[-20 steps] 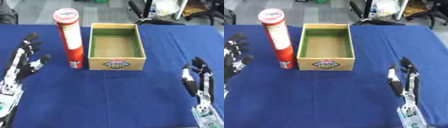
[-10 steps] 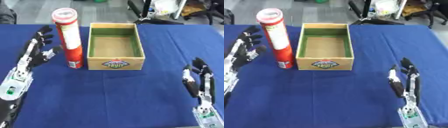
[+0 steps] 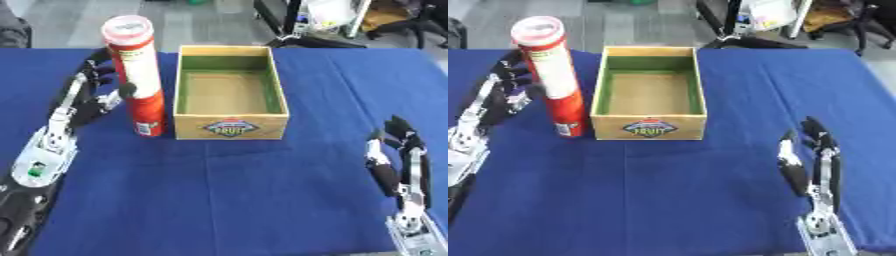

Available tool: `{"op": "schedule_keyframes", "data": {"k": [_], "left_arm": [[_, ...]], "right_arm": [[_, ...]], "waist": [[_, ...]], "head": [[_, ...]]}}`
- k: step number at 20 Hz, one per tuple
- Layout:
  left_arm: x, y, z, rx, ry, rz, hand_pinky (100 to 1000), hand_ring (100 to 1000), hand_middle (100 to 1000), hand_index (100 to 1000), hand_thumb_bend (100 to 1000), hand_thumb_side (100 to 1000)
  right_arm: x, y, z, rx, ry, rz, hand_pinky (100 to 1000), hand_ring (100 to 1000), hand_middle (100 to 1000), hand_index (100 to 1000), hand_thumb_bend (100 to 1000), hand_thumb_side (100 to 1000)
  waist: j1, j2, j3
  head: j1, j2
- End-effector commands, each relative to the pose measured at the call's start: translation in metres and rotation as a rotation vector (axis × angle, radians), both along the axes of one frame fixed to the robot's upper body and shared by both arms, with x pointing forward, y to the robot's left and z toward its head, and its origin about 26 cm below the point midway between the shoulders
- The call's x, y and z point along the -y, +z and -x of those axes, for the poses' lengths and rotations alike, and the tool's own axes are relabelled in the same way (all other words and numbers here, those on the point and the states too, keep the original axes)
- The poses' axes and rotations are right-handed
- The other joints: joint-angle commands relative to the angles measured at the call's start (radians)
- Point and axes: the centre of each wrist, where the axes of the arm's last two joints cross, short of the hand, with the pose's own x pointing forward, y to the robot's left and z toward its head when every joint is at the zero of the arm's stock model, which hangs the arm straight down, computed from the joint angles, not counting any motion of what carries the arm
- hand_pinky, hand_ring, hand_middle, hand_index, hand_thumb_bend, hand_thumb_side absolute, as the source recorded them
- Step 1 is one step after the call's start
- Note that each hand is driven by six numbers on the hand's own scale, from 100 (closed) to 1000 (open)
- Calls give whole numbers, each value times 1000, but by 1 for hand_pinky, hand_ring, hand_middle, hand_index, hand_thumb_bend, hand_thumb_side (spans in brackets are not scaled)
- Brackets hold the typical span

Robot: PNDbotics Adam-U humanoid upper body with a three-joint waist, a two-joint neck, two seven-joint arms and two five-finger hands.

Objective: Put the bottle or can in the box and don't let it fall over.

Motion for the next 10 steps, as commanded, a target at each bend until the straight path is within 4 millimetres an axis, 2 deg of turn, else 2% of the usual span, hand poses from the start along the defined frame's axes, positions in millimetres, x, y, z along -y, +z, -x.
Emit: {"op": "schedule_keyframes", "data": {"k": [1, 10], "left_arm": [[3, 8, -5, 19, -7, 7, 870, 886, 919, 992, 789, 629], [7, 0, -11, -13, -17, 47, 865, 885, 920, 993, 795, 633]], "right_arm": [[1, 4, -2, 13, 9, 4, 766, 823, 769, 880, 100, 514], [-1, 3, -2, 11, 14, -3, 766, 822, 769, 880, 100, 518]], "waist": [[2, -11, -3], [1, -11, -14]], "head": [[4, -6], [6, -7]]}}
